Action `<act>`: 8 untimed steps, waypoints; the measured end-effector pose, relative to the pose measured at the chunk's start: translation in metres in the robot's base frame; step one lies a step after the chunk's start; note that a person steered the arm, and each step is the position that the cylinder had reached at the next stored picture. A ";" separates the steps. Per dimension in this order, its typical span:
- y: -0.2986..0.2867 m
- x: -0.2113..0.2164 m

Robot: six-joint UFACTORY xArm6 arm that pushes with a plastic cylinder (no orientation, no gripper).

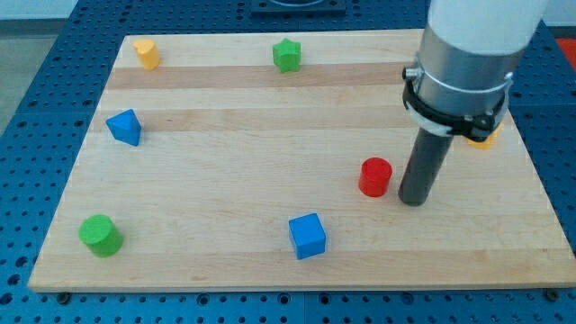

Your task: Point your arm below blue cube

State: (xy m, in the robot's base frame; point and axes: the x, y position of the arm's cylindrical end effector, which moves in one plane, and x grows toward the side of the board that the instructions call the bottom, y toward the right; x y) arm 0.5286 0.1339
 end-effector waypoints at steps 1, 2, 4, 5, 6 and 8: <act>0.001 0.017; 0.001 0.031; -0.018 0.055; -0.034 0.067; -0.046 0.078; -0.067 0.090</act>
State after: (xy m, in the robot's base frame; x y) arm 0.6188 0.0669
